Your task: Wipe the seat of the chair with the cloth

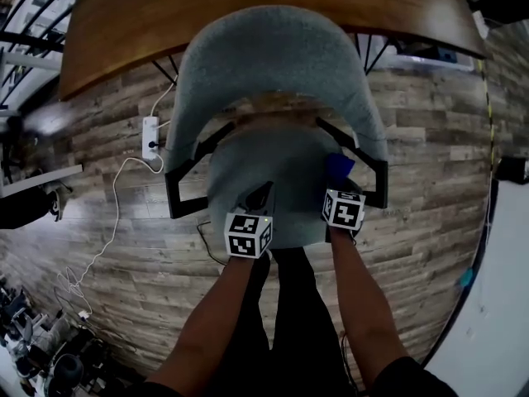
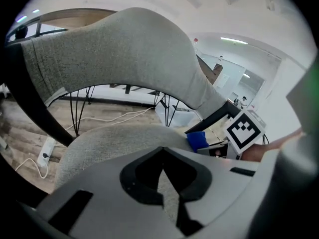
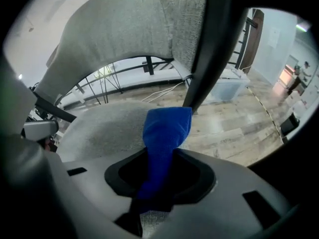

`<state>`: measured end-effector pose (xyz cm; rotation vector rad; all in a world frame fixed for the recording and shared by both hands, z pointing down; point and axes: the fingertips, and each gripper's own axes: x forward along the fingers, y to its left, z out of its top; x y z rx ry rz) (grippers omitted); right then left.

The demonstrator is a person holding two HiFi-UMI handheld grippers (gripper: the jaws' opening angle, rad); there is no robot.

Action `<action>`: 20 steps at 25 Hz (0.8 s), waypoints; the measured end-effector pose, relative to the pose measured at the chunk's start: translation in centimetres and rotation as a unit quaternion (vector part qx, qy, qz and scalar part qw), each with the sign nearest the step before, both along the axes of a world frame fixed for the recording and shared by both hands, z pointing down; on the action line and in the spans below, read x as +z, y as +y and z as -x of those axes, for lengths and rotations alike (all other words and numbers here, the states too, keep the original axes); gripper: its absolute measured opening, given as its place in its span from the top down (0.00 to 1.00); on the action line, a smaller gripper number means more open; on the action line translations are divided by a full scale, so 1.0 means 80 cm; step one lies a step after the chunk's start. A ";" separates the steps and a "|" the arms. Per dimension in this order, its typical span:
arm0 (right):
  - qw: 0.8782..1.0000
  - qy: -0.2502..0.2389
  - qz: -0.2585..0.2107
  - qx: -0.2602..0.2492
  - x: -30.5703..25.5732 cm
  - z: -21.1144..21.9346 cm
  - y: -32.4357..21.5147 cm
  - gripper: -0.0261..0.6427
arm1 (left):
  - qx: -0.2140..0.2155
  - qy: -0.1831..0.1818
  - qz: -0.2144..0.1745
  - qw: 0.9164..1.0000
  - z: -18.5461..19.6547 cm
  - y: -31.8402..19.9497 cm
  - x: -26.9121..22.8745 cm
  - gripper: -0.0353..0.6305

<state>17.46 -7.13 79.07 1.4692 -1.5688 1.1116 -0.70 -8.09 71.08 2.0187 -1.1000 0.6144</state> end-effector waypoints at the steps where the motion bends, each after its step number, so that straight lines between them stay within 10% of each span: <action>1: 1.000 0.005 -0.002 -0.002 0.000 0.000 -0.001 0.76 | 0.000 0.001 0.000 1.000 0.000 0.002 -0.001 0.95; 7: 0.998 0.023 -0.046 -0.043 -0.028 0.021 -0.002 0.76 | -0.004 0.007 0.000 1.000 0.020 0.030 -0.004 0.95; 20: 0.975 -0.125 -0.051 -0.174 -0.042 0.256 0.055 0.76 | -0.093 -0.021 0.012 0.995 0.158 0.088 0.003 0.95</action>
